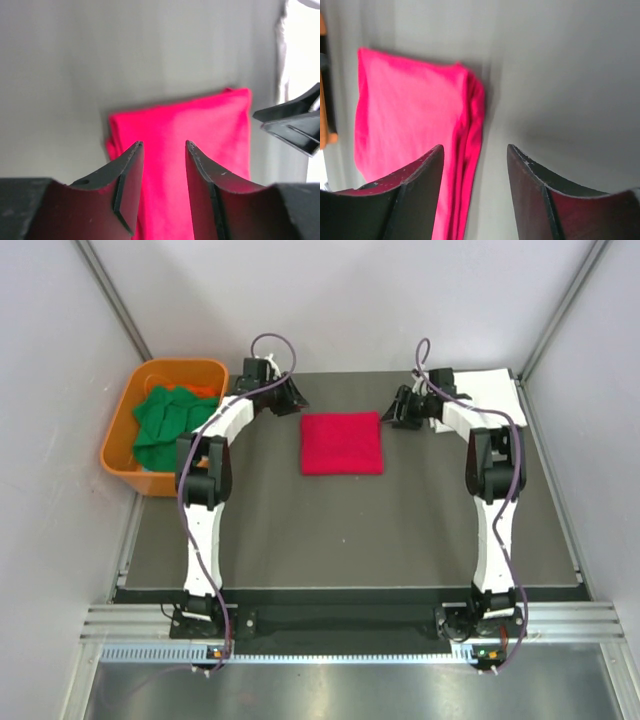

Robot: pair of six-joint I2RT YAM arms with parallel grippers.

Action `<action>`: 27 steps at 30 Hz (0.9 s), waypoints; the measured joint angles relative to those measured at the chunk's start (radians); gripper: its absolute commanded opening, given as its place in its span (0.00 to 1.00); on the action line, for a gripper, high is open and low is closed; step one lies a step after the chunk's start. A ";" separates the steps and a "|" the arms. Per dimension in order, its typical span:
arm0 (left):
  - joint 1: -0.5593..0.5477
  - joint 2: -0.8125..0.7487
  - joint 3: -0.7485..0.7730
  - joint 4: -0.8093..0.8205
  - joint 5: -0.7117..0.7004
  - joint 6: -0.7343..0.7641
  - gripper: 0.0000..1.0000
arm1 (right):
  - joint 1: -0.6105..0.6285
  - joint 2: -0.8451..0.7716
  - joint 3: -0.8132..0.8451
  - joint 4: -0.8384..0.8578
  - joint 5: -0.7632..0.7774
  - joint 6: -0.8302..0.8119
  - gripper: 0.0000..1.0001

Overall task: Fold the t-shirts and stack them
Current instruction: Fold the tshirt, then neatly place the folded tshirt to the corner

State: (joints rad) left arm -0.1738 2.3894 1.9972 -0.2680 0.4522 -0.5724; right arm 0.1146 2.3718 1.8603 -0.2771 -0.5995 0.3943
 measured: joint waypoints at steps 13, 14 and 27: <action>-0.032 -0.447 -0.498 -0.005 -0.001 0.082 0.53 | 0.047 -0.269 -0.308 -0.110 0.032 -0.137 0.52; -0.035 -0.446 -0.528 -0.005 -0.001 0.082 0.52 | 0.053 -0.269 -0.321 -0.111 0.032 -0.142 0.51; -0.042 -0.356 -0.633 0.008 0.011 0.085 0.50 | 0.067 -0.282 -0.454 -0.037 -0.017 -0.166 0.41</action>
State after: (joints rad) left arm -0.2157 2.0338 1.3640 -0.2604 0.4629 -0.4870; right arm 0.1814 2.0903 1.4067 -0.3145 -0.6163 0.2283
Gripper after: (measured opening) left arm 0.502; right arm 0.409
